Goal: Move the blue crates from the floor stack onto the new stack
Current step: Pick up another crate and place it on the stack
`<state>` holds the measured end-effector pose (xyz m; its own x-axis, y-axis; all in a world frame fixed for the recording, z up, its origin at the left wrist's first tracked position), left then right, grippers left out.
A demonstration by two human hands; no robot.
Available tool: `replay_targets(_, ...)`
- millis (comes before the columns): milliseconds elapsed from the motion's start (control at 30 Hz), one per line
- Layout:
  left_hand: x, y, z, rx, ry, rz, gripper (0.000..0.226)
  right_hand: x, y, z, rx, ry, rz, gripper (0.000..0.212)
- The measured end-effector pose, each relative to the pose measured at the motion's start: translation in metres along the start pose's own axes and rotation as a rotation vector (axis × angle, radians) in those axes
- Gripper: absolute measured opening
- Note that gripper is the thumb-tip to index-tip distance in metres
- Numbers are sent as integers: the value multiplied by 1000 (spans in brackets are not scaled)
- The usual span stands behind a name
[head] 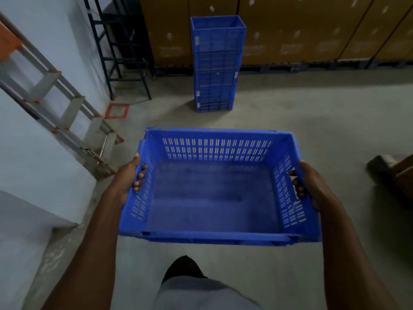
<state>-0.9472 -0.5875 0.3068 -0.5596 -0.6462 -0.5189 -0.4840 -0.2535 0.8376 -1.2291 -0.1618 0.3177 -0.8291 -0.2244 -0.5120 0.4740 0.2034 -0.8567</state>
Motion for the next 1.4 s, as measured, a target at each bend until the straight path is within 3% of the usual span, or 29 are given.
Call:
replay_targets(300,184,92,52,-8,-6,-10,49,189,-99,44,10,-22,-26,51)
replay_targets(800,496,349,148,89,-8,78,49,479,-313,115,78,42,-51,56)
replay_targets(1100,677,490,206,15,50,86,48,704,-487,172,36,-38,-82,55)
replay_targets(1400,855,635,210,14,78,75,50,887,-640,269,-2,-144,-66,57)
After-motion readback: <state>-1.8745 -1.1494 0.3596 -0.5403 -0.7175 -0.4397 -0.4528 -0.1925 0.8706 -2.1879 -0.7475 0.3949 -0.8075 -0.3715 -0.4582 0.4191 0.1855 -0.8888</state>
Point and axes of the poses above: each hand's wrist, its own x-axis towards the middle knuckle, its own z-axis out of the palm, y = z × x, the point moved 5 cm from there along x, towards the middle knuckle, and after that the axes turned 9 degrees about x, right-handed, at the moved point
